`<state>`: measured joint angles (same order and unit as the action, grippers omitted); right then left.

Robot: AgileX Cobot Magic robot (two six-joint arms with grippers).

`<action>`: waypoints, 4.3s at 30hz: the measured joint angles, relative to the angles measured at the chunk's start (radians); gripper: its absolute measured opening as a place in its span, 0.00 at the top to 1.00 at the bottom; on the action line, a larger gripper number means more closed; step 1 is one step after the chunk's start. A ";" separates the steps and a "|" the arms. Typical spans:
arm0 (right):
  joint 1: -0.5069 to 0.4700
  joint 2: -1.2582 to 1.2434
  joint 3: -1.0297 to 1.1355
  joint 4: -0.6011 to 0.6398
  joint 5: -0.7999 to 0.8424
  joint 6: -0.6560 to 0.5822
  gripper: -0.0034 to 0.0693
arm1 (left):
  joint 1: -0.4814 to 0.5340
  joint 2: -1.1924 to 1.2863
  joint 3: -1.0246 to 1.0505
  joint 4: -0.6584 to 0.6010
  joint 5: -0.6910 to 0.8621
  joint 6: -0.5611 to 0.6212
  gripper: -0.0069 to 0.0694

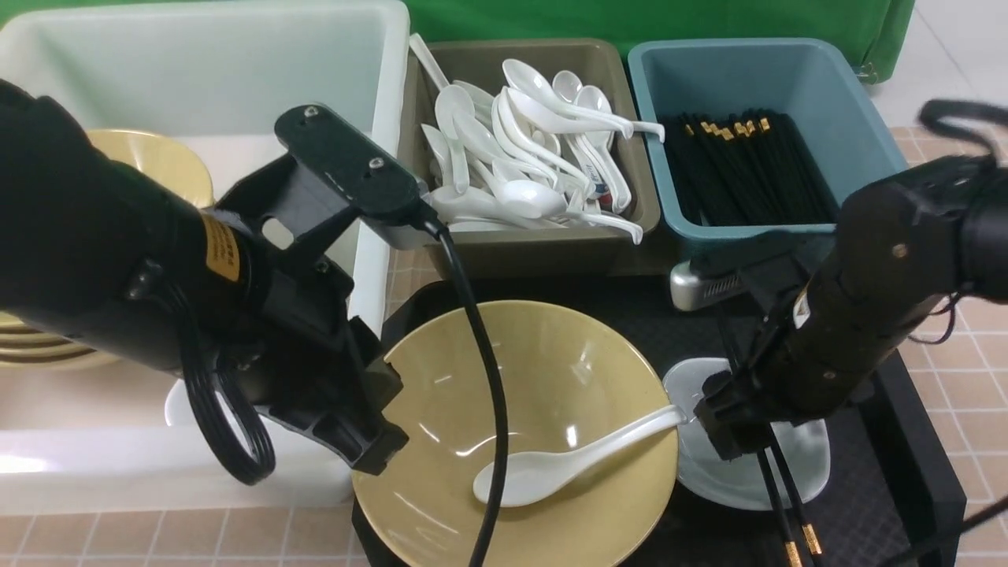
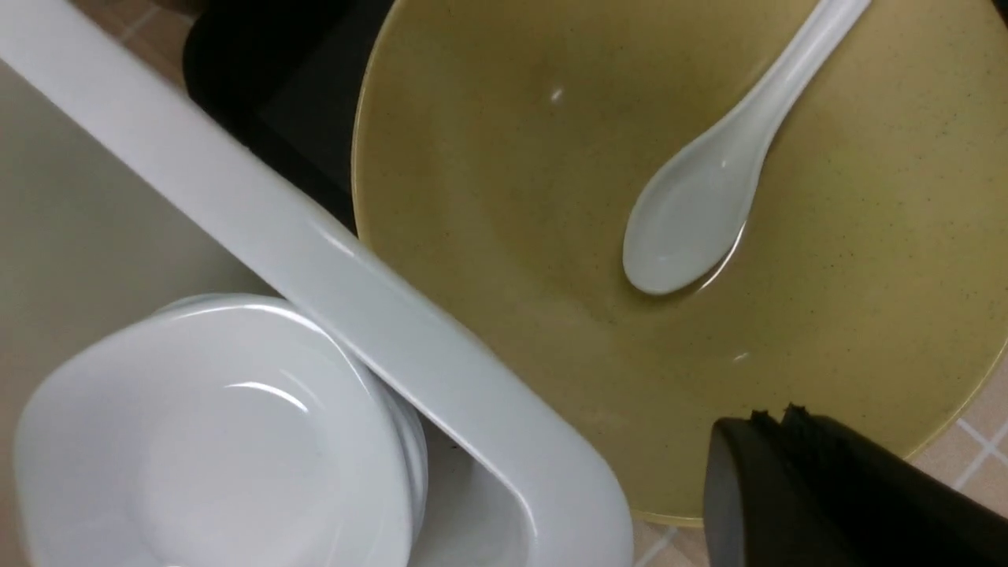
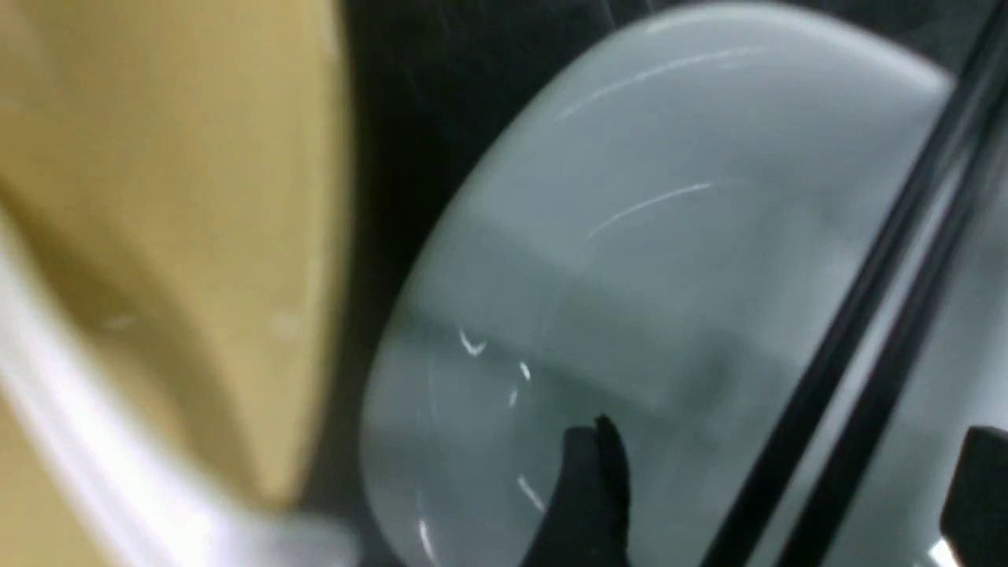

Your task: On brown table put chopsticks spoon bowls plates into blue grey white boxes.

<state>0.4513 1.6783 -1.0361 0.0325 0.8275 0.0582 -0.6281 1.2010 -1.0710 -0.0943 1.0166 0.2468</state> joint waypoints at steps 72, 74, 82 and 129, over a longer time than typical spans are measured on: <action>0.209 0.080 -0.560 0.191 0.415 -0.990 0.29 | 0.391 -0.223 0.230 -0.345 -0.235 0.442 0.90; 0.228 0.092 -0.530 0.191 0.414 -1.051 0.29 | 0.391 -0.223 0.231 -0.377 -0.242 0.469 0.90; 0.233 0.220 -0.506 0.170 0.395 -1.108 0.29 | 0.391 -0.223 0.231 -0.460 -0.251 0.545 0.90; -0.003 0.449 -0.886 0.149 -0.363 -0.390 0.27 | 0.421 0.325 -0.298 -0.310 -0.146 0.309 0.90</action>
<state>0.4481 2.1269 -1.9216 0.1813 0.4640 -0.3315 -0.2073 1.5262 -1.3693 -0.4045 0.8708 0.5556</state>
